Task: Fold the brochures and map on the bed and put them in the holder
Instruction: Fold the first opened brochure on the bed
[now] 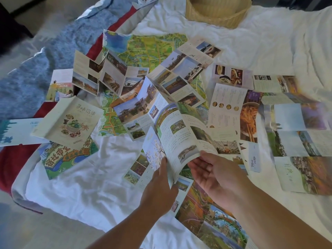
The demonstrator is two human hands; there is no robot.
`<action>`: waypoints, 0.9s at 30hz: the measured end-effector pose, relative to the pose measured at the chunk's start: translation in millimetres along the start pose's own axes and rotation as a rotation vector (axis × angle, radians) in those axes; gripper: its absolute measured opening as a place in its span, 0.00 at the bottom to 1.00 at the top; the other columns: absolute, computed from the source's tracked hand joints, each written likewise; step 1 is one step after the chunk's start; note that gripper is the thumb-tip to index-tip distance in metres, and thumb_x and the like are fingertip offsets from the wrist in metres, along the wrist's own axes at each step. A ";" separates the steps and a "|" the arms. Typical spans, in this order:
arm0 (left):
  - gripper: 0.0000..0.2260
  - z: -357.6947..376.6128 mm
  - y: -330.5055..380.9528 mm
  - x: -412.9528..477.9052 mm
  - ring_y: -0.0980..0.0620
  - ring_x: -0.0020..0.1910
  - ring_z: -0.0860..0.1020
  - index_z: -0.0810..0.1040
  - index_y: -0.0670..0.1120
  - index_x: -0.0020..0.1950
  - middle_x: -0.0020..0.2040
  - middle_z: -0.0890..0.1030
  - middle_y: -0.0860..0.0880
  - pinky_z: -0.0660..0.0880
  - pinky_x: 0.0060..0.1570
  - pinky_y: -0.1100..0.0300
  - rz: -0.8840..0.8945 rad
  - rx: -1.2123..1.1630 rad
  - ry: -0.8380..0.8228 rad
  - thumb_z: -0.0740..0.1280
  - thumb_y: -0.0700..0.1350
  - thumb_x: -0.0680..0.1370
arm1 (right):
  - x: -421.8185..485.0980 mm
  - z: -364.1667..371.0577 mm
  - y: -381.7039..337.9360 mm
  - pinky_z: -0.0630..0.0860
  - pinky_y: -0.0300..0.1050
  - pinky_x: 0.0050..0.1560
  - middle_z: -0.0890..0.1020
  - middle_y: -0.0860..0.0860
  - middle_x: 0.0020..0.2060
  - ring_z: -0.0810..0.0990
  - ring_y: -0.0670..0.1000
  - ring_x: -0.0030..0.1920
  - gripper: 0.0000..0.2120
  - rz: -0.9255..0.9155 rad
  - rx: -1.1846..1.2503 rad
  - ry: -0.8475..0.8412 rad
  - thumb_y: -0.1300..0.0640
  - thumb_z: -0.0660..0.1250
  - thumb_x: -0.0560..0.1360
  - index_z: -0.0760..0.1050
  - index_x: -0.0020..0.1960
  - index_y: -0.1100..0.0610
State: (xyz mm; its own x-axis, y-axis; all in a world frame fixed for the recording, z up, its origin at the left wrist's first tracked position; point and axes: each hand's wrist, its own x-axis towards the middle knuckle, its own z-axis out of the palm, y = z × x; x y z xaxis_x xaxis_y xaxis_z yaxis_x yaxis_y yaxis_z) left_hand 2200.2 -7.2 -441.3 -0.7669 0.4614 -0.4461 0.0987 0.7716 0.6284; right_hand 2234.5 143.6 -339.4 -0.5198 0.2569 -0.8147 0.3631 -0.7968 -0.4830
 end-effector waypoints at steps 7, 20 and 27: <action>0.33 -2.0 6.2 -0.3 0.50 0.41 0.75 0.40 0.51 0.79 0.59 0.77 0.45 0.68 0.37 0.59 -0.038 0.111 0.042 0.56 0.41 0.80 | -1.7 -1.7 -1.0 0.81 0.41 0.29 0.84 0.57 0.32 0.84 0.52 0.31 0.06 -0.007 0.001 -0.007 0.62 0.64 0.80 0.78 0.50 0.64; 0.22 -10.8 10.2 2.7 0.60 0.28 0.60 0.63 0.34 0.72 0.77 0.62 0.50 0.55 0.24 0.66 -0.072 0.563 0.061 0.55 0.40 0.80 | -7.0 -4.9 -7.2 0.79 0.40 0.27 0.82 0.55 0.29 0.82 0.50 0.29 0.06 -0.024 -0.007 0.012 0.62 0.63 0.81 0.77 0.50 0.64; 0.28 -13.7 9.1 1.4 0.52 0.37 0.72 0.46 0.43 0.79 0.64 0.76 0.47 0.69 0.33 0.59 -0.159 0.397 0.192 0.54 0.44 0.81 | -6.5 -6.0 -9.7 0.79 0.40 0.27 0.81 0.58 0.37 0.84 0.51 0.31 0.07 -0.037 0.013 0.015 0.62 0.64 0.80 0.76 0.55 0.65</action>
State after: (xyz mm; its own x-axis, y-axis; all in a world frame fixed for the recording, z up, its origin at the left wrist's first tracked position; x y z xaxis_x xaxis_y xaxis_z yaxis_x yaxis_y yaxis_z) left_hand 2191.3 -5.5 -427.4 -0.8920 0.2635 -0.3672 0.1768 0.9511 0.2532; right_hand 2239.0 153.0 -331.3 -0.5211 0.2943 -0.8011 0.3335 -0.7938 -0.5086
